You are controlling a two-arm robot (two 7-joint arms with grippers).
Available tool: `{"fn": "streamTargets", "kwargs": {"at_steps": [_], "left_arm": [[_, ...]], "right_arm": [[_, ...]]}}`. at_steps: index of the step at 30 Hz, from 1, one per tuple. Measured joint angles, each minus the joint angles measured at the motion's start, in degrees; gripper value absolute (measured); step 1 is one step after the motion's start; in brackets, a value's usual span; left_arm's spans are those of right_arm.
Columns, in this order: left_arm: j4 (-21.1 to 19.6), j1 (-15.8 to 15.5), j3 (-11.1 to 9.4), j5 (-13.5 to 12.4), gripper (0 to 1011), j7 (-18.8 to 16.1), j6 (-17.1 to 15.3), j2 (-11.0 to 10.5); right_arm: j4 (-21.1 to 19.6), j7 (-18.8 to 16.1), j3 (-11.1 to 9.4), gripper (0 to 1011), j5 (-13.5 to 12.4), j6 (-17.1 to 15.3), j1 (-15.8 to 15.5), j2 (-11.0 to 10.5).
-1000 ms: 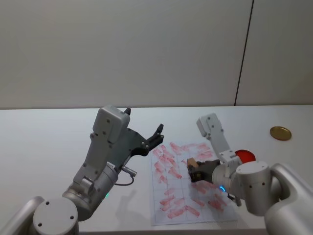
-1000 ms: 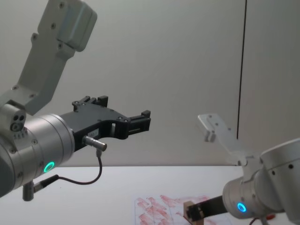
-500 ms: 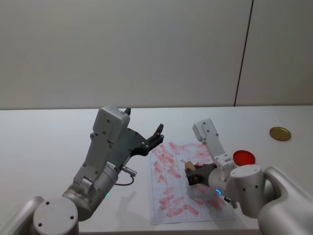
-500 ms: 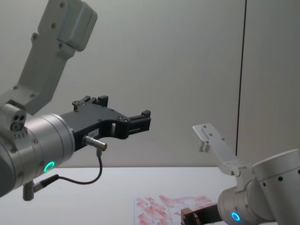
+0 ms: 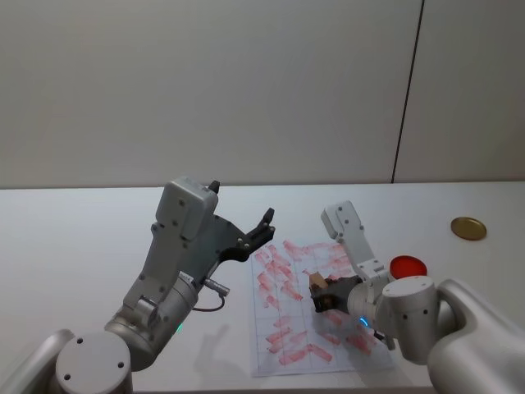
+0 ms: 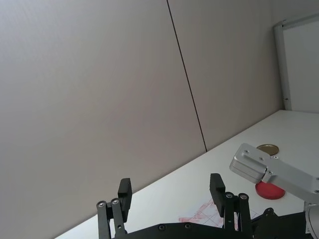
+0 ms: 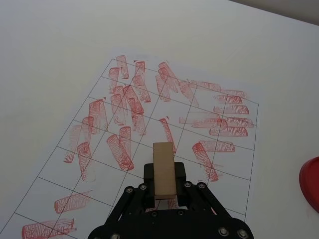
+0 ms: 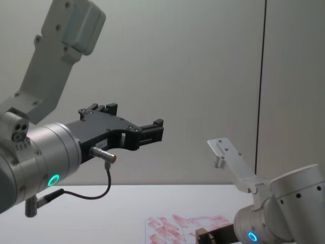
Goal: Use the one hand to pick up the stamp and affix it onto the A4 paper.
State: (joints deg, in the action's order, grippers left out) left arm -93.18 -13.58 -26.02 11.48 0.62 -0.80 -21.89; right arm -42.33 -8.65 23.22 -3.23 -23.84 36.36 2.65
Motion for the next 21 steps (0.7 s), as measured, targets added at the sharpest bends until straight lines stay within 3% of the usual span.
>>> {"fn": "streamTargets", "kwargs": {"at_steps": [21], "left_arm": [[0.0,0.0,0.0,0.0,993,0.0,0.0,0.0]], "right_arm": [[5.75,0.53,-1.6,217,-2.98,0.02,2.63,1.27]]}}
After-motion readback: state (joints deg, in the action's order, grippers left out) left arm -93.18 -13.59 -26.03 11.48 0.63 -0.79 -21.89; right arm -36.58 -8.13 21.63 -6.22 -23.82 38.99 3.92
